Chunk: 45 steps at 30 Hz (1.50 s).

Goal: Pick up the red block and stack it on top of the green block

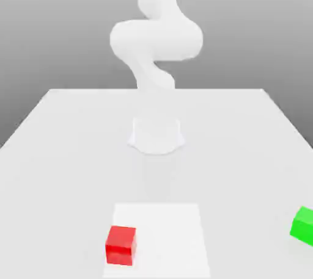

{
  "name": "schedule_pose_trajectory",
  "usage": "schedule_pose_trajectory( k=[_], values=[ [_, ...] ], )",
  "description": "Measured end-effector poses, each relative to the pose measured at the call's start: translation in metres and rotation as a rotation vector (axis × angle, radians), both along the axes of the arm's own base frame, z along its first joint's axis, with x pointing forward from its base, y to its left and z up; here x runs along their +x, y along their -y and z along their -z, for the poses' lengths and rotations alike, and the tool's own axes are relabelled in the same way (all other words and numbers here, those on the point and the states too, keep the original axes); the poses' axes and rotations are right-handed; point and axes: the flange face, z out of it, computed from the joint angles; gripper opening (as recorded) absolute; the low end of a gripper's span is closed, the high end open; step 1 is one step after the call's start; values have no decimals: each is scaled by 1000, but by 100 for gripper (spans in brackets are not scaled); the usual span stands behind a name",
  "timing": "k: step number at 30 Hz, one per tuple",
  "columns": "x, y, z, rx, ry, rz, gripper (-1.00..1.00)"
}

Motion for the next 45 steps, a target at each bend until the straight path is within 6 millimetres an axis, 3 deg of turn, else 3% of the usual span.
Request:
schedule_pose_trajectory(
  k=[6,12,17,23,28,29,36,41,45],
  values=[
    [65,17,112,-14,-189,35,0],
    [96,36,231,-10,-371,62,0],
    [97,52,331,10,-522,79,0],
    [73,63,446,49,-696,91,0],
    [68,64,511,56,-721,92,0],
    [68,64,520,56,-722,92,-100],
    [68,64,521,56,-722,92,-100],
    [68,63,469,55,-721,90,-100],
    [82,-28,454,4,-728,-51,-100]
  ],
)
